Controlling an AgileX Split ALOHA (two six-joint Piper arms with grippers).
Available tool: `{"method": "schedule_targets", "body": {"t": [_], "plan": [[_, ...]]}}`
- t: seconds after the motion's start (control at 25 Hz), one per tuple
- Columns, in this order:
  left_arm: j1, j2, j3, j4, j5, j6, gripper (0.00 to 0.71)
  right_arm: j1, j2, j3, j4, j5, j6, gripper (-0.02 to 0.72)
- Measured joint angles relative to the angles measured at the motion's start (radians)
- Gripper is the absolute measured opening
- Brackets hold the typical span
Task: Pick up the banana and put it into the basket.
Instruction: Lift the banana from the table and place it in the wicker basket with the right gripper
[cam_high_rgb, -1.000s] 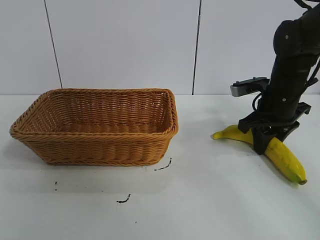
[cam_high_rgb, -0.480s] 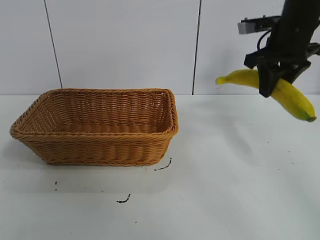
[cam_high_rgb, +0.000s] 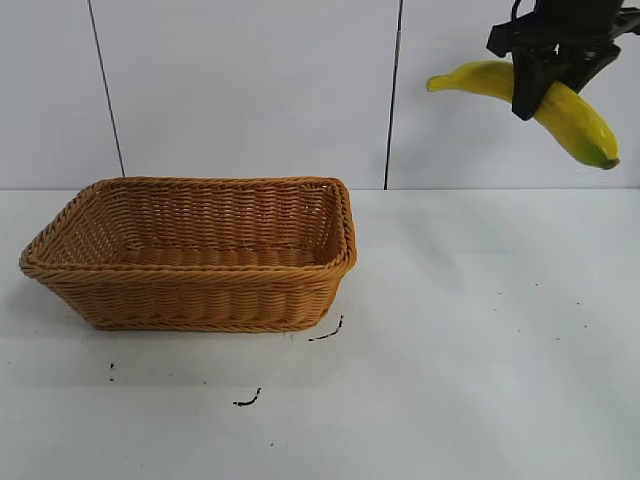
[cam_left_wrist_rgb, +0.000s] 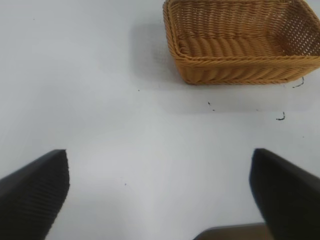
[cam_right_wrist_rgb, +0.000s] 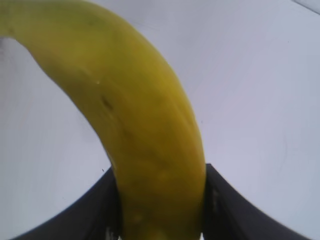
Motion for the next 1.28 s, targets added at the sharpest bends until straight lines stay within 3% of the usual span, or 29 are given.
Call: {"method": "schedule_targets", "body": {"t": [0.28,0.48,0.6,0.76,1.28], "plan": [[0.000,0.000,0.000,0.000,0.000,0.000,0.695,0.185,0.036,-0.001,-0.027,-0.040,-0.035,0.314],[0.000,0.000,0.000,0.000,0.000,0.000,0.695,0.314,0.036,-0.001,-0.035,-0.119,-0.091,0.314],[0.000,0.000,0.000,0.000,0.000,0.000,0.695,0.386,0.036,-0.001,-0.068,-0.196,-0.147,0.314],[0.000,0.000,0.000,0.000,0.000,0.000,0.695,0.469,0.051,-0.001,-0.128,-0.354,-0.202,0.314],[0.000,0.000,0.000,0.000,0.000,0.000,0.695,0.511,0.259,-0.001,-0.184,-0.630,-0.213,0.314]]}}
